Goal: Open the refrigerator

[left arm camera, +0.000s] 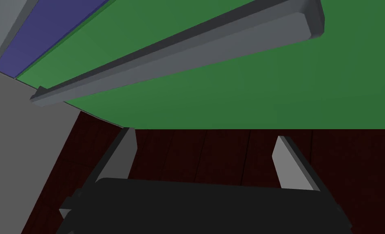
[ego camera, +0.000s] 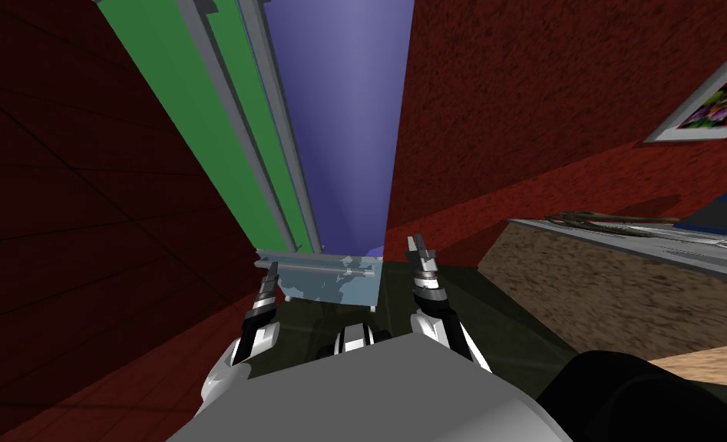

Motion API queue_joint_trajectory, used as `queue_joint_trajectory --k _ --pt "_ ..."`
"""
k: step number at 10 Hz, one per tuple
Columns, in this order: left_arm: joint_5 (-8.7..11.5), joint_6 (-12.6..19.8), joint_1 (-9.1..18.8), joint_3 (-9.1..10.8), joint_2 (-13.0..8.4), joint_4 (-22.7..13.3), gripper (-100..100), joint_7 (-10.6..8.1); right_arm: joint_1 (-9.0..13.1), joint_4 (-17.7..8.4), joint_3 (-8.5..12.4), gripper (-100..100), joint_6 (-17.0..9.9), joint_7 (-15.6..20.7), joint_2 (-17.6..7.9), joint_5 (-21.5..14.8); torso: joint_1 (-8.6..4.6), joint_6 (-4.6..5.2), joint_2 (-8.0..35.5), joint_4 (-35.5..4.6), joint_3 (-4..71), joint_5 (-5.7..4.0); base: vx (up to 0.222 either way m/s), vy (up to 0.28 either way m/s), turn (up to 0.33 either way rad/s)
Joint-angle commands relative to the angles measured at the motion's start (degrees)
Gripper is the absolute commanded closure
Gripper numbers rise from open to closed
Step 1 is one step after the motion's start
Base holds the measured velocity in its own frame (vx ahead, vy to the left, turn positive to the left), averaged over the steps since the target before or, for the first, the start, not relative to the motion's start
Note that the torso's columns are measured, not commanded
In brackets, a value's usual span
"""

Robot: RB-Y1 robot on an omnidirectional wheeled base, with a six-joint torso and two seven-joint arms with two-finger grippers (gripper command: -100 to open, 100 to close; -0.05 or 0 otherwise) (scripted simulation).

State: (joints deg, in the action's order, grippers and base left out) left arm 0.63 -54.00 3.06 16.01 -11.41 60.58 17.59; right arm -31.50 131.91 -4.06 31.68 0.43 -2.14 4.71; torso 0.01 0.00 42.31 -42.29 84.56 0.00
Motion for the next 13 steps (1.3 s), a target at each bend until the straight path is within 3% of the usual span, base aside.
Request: queue_joint_trajectory --k 1,8,13 --pt "-0.3 -1.1 1.2 0.04 0.3 -3.1 -100 0.75 0.0 0.0 0.0 0 0.0 0.0 0.0 0.0 -0.06 0.00 0.0 0.0 0.0 -0.01 0.062 -0.082 0.027" --pt "-1.8 -5.3 6.2 -0.16 1.4 -13.8 -100 4.14 0.0 0.0 0.0 0 0.0 0.0 0.0 0.0 0.00 0.00 0.0 0.0 0.0 0.01 0.075 -0.115 0.040" --pt "-2.5 -7.3 8.5 -0.28 1.3 -18.9 -100 5.79 0.0 0.0 0.0 0 0.0 0.0 0.0 0.0 0.05 0.01 0.0 0.0 0.0 0.01 0.055 -0.103 0.027"
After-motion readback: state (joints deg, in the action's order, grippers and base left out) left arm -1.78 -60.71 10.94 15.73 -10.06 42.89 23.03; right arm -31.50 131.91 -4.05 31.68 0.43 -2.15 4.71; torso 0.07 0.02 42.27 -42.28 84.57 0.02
